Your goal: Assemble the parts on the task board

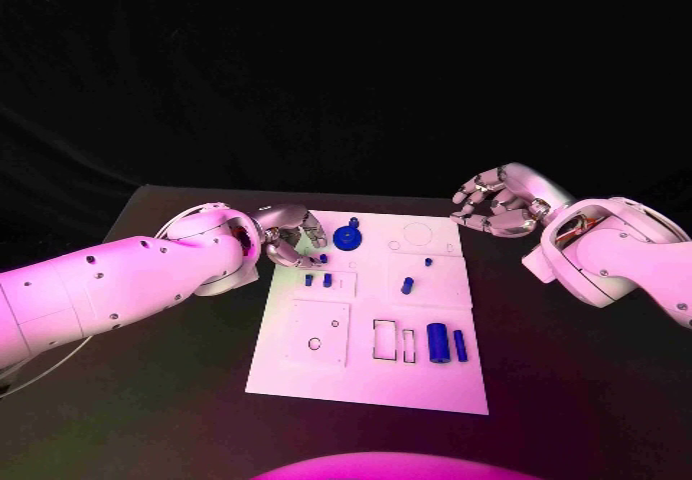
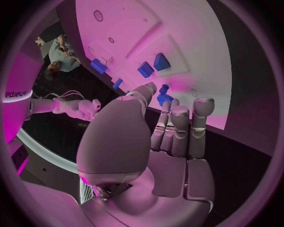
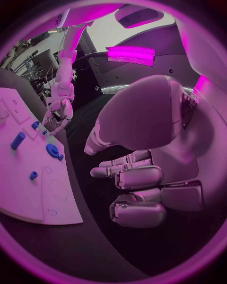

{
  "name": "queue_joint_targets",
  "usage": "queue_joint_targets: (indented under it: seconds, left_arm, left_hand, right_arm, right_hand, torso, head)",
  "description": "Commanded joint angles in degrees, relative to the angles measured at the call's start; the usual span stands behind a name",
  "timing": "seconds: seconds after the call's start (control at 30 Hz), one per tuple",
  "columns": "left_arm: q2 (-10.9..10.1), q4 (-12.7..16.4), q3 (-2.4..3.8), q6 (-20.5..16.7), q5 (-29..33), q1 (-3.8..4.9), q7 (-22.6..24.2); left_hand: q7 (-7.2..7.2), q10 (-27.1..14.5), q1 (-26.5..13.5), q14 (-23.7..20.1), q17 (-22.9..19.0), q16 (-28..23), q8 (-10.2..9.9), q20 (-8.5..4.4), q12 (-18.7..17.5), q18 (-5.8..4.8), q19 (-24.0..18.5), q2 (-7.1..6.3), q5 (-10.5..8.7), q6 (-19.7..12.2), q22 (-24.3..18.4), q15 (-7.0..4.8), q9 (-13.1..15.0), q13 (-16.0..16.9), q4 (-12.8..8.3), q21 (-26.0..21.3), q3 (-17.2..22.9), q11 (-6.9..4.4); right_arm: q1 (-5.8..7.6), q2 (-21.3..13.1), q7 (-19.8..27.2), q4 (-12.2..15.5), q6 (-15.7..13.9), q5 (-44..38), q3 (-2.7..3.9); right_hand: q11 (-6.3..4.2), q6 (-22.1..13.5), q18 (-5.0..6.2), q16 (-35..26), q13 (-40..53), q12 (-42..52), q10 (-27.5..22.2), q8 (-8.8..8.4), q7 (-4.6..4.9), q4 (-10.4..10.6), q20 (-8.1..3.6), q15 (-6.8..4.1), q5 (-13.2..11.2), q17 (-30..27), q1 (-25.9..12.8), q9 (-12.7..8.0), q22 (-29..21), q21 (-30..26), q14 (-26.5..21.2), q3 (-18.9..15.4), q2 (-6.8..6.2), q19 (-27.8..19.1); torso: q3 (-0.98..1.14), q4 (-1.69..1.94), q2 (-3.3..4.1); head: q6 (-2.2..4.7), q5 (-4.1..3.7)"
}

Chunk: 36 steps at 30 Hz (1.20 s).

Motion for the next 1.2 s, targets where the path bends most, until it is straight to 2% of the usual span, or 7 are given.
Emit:
queue_joint_targets:
  seconds: [0.03, 0.1, 0.13, 0.3, 0.43, 0.53, 1.2]
  left_arm:
    - [-1.3, 0.6, 0.25, -2.8, 12.5, 0.16, 7.7]
    - [-2.3, 0.9, 0.40, -4.2, 18.3, 0.26, 10.5]
    - [-2.6, 1.0, 0.44, -4.7, 20.5, 0.29, 11.5]
    - [-5.0, 1.8, 0.60, -6.9, 42.1, 0.46, 18.5]
    - [-6.2, 3.0, 0.60, -5.9, 55.3, 0.49, 21.8]
    - [-6.9, 4.1, 0.56, -5.1, 60.6, 0.47, 23.0]
    - [-8.0, 7.3, 0.38, -4.4, 70.1, 0.43, 25.3]
  left_hand:
    - [0.21, -0.8, 1.5, -0.6, -1.2, -0.3, -0.2, 0.05, 0.5, 0.49, -0.7, 0.31, 0.25, 0.0, -1.2, 0.03, -0.1, -0.1, 0.9, -0.9, -1.7, 0.04]
    - [0.59, -1.6, 2.7, -1.3, -2.3, -0.5, -0.2, 0.09, 0.8, 1.16, -2.9, 0.72, 0.30, 0.2, -4.3, 0.28, -0.2, -0.3, 1.7, -3.3, -2.5, 0.15]
    - [0.90, -2.4, 3.4, -4.0, -6.8, -2.6, -0.2, 0.25, 0.8, 1.86, -5.7, 0.96, 0.30, 0.4, -8.3, 0.35, -0.2, -0.5, 2.1, -6.4, -2.8, 0.36]
    - [1.77, 0.3, 5.7, -8.1, -12.1, -4.8, 0.4, 0.15, 3.9, 2.68, -9.1, 2.17, 0.39, 2.8, -12.8, 0.19, -0.3, -0.2, 3.6, -10.4, 0.4, 0.22]
    - [1.63, 2.4, 6.5, -9.4, -13.1, -5.8, 0.7, -0.05, 5.6, 2.71, -9.7, 2.16, 0.36, 3.6, -13.3, -0.08, -0.4, 0.1, 3.8, -11.2, 2.8, -0.09]
    - [0.77, 7.2, 6.9, -9.4, -13.8, -6.2, 1.7, -0.76, 9.0, 2.78, -9.6, 2.08, 0.25, 5.4, -13.5, -1.04, -0.1, 1.2, 3.5, -11.5, 4.6, -1.39]
    - [0.68, 6.7, 6.2, -9.6, -14.6, -6.8, 1.6, -1.26, 10.1, 2.67, -9.5, 1.24, 0.20, 5.4, -13.8, -1.28, -0.2, 1.6, 3.4, -12.1, 5.8, -1.59]
  right_arm:
    - [-0.33, 0.3, -1.8, -0.1, 6.1, -10.0, -0.04]
    - [-0.57, 0.6, -2.5, -0.2, 7.4, -14.1, -0.06]
    - [-0.66, 0.8, -2.8, -0.2, 7.8, -15.5, -0.08]
    - [-1.47, 2.1, -5.5, -0.4, 10.0, -26.6, -0.19]
    - [-2.16, 3.2, -7.4, -0.5, 9.9, -32.1, -0.25]
    - [-2.54, 4.0, -8.4, -0.8, 9.9, -34.3, -0.27]
    - [-5.07, 8.6, -10.0, -3.6, 12.8, -38.5, -0.42]
  right_hand:
    - [0.29, 0.6, 0.76, 0.1, -2.4, -2.6, 0.3, -0.94, 0.11, -0.3, 0.59, 0.63, -0.5, 0.3, 1.4, -0.4, 6.0, -0.3, 1.6, 1.4, -0.42, 0.1]
    - [0.29, 1.0, 0.74, 0.3, -4.3, -4.5, 0.6, -1.74, -0.11, -0.6, 0.64, 0.65, -0.7, 0.7, 2.4, -0.8, 6.1, -0.2, 1.7, 2.5, -0.83, 0.1]
    - [0.28, 1.3, 0.67, 0.4, -4.9, -5.1, 0.9, -1.95, -0.17, -0.7, 0.66, 0.64, -0.9, 0.9, 2.6, -0.9, 6.3, 0.1, 1.8, 2.8, -0.92, 0.3]
    - [-0.08, 3.1, 0.41, 0.6, -8.6, -8.3, 2.6, -3.33, -0.75, -1.4, 0.32, 0.51, -3.6, 1.3, 4.3, -1.8, 7.3, 1.3, 2.0, 5.9, -1.05, 1.1]
    - [-0.08, 3.5, 0.19, 0.6, -9.9, -9.2, 3.5, -3.94, -0.96, -1.8, 0.16, 0.47, -4.5, 1.2, 4.6, -2.2, 7.9, 2.1, 2.1, 7.3, -1.25, 1.6]
    - [0.02, 3.8, 0.10, 0.1, -10.6, -9.8, 3.6, -4.26, -0.82, -1.8, 0.10, 0.57, -4.7, 0.2, 4.3, -2.4, 8.2, 2.5, 1.9, 7.8, -1.54, 1.8]
    - [0.39, 4.8, -0.04, 0.2, -12.1, -11.0, 4.1, -4.77, -0.31, -2.2, 0.23, 0.88, -3.9, 0.3, 3.8, -2.8, 8.6, 3.1, 2.1, 8.9, -2.05, 2.1]
  torso:
    - [0.06, 0.13, -0.10]
    - [0.10, 0.13, -0.11]
    - [0.10, 0.09, -0.07]
    - [0.05, -0.02, 0.00]
    - [0.02, -0.01, 0.05]
    - [-0.02, -0.03, 0.05]
    - [-0.03, 0.13, 0.04]
  head:
    - [0.02, -0.10]
    - [0.14, -0.10]
    - [0.23, -0.10]
    - [0.62, -1.01]
    - [0.80, -2.22]
    - [0.82, -2.75]
    - [0.49, -3.34]
